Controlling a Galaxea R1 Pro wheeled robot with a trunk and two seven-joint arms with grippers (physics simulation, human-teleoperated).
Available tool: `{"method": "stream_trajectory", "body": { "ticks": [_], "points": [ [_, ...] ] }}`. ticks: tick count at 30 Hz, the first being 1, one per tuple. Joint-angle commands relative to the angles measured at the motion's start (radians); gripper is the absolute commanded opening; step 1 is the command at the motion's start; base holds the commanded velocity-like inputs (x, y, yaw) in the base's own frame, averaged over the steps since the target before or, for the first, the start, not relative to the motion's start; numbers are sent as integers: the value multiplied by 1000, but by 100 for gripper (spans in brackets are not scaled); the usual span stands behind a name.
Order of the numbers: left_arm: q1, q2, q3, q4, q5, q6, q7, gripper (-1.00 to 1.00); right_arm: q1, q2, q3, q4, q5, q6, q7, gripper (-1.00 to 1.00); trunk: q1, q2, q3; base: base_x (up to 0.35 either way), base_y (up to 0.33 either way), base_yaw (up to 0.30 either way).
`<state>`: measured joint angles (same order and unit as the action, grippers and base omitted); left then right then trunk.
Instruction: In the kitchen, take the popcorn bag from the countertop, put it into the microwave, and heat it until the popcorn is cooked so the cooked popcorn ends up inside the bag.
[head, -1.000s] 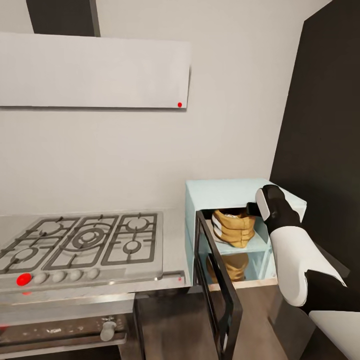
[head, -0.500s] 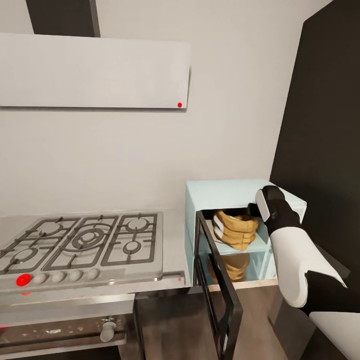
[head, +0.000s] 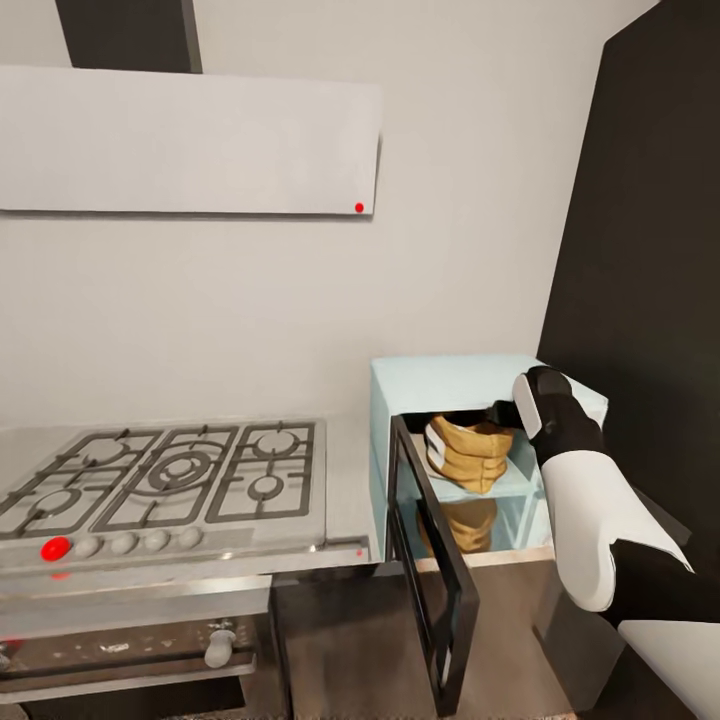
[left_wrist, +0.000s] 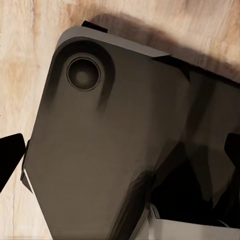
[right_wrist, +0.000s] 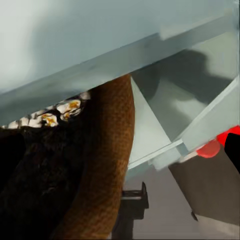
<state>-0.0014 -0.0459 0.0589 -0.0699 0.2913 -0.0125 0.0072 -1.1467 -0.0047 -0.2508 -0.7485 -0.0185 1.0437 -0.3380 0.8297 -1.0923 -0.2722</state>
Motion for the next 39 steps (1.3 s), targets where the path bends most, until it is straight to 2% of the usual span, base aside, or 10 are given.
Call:
{"method": "stream_trajectory", "body": {
  "ticks": [1, 6, 12, 22, 28, 34, 38, 39],
  "points": [
    [0, 0, 5, -1, 2, -1, 1, 100, -1, 1, 0, -1, -3, 4, -3, 100, 0, -1, -1, -43, 0, 0],
    [0, 0, 5, -1, 2, -1, 0, 100, -1, 2, 2, -2, -3, 4, -3, 100, 0, -1, -1, -31, 0, 0],
    [0, -2, 5, -1, 2, -1, 0, 100, -1, 2, 3, -6, -3, 4, -3, 100, 0, -1, -1, -266, 0, 0],
    [0, -2, 6, -1, 2, -1, 0, 100, -1, 4, 1, -151, -5, 4, -3, 100, 0, -1, -1, -329, 0, 0],
    [0, -1, 6, -1, 2, -1, 0, 100, -1, 9, 0, -159, -6, 4, -3, 100, 0, -1, -1, -262, 0, 0],
    [0, -1, 5, -1, 2, -1, 0, 100, 2, 15, 0, -150, -6, 4, -1, 100, 0, -1, -1, -33, 0, 0],
    [0, 0, 4, -1, 2, -1, 0, 100, 61, 12, 1, -150, -6, 4, 0, 100, 0, -1, -1, -1, 0, 0],
    [0, 0, 4, -1, 2, -1, 0, 100, 92, 12, 2, -149, -6, 4, 1, 100, 0, -1, -1, 0, 0, 0]
  ]
}}
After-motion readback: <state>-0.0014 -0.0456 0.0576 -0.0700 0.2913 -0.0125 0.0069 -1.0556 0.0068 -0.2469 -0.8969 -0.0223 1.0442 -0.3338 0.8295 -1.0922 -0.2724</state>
